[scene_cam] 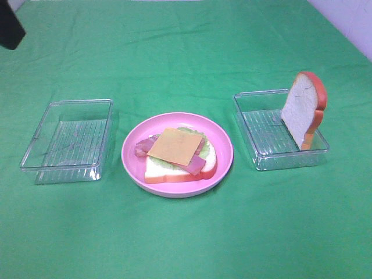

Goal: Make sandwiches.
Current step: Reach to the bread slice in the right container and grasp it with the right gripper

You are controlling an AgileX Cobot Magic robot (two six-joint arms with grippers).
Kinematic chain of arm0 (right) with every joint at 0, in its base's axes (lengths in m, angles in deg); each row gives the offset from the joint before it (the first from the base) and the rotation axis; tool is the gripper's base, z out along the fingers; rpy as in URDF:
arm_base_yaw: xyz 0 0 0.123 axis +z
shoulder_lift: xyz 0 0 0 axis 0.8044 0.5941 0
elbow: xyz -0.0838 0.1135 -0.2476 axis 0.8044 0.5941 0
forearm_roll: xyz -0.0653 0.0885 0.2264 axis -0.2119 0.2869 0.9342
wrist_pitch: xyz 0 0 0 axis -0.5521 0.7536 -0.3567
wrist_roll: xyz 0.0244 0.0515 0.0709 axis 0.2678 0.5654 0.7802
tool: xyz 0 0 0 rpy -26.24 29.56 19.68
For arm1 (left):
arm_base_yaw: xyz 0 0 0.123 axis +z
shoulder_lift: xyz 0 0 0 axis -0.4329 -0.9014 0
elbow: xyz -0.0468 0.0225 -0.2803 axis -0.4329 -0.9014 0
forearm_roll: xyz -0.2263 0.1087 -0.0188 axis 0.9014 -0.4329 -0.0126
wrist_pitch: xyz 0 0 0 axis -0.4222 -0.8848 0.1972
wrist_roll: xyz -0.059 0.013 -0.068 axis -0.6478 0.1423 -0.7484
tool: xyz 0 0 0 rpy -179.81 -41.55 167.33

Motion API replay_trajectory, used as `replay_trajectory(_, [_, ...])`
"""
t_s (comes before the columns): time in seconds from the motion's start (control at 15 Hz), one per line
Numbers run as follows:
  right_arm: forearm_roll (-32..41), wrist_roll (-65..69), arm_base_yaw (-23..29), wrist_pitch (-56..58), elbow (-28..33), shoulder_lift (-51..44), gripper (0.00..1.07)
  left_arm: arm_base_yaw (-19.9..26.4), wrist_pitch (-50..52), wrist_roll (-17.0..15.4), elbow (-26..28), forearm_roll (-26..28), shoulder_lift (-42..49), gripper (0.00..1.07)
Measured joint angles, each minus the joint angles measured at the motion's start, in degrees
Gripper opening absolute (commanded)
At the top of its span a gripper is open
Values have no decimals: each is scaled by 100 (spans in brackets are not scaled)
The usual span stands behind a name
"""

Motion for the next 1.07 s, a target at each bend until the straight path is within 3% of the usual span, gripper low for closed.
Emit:
replay_trajectory(0.4, [0,0,0,0,0,0,75,0,241,29,-2229,0,2429,80])
replay_trajectory(0.53, [0,0,0,0,0,0,75,0,447,258,-3317,0,3661,80])
replay_trajectory(0.67, [0,0,0,-6,0,0,75,0,607,292,-3942,0,4475,80])
replay_trajectory(1.07, [0,0,0,-29,0,0,75,0,751,470,-4652,0,6194,80])
